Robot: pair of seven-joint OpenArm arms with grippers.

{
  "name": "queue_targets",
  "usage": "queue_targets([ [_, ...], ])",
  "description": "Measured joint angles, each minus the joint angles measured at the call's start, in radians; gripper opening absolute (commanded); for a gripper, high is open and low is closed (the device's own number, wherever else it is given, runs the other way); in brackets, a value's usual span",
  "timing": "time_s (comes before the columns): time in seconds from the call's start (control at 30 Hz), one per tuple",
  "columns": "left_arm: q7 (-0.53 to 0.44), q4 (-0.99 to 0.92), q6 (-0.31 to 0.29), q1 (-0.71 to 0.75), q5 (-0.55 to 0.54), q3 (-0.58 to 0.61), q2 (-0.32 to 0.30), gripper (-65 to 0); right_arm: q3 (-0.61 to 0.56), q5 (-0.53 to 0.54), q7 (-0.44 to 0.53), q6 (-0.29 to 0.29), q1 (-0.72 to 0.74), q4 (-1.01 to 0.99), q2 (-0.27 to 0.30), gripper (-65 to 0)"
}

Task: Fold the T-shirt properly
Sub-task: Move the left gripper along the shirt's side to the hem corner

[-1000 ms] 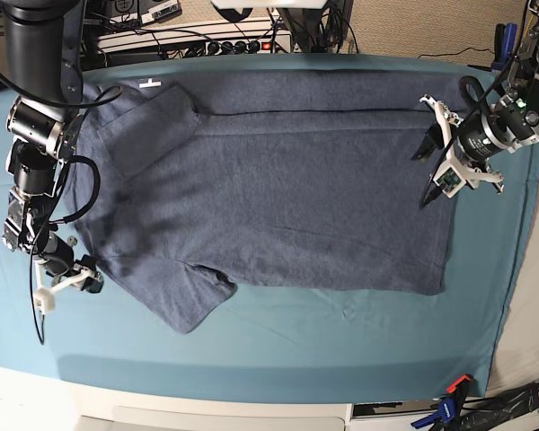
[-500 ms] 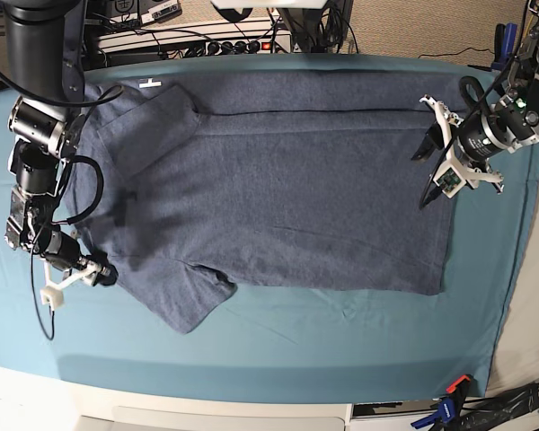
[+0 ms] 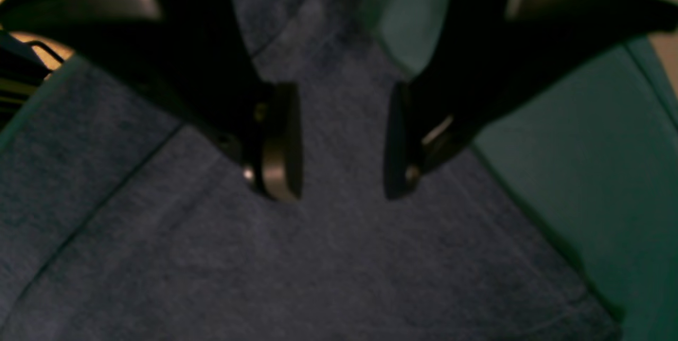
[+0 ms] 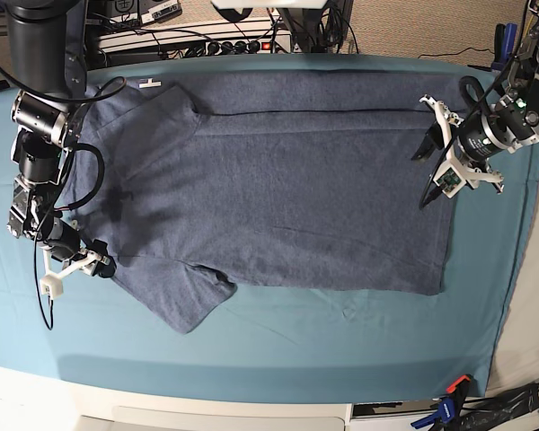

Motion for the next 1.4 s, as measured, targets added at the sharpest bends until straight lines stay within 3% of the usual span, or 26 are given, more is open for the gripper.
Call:
queue_targets([
  [0.67,0.000,0.000,0.000,0.000,0.000,0.000,0.000,-38.2,0.000,0.037,-0.021,0.068,0.003,0.000,0.000,-30.6],
  [0.93,0.000,0.000,0.000,0.000,0.000,0.000,0.000,-38.2,0.000,0.037,-0.022,0.068,0.003,0.000,-0.001,-30.8],
  [1.4,0.000,0.000,0.000,0.000,0.000,0.000,0.000,-38.2,-0.001,0.031,0.064,0.067,-0.003,-0.005,-0.001,-63.8],
])
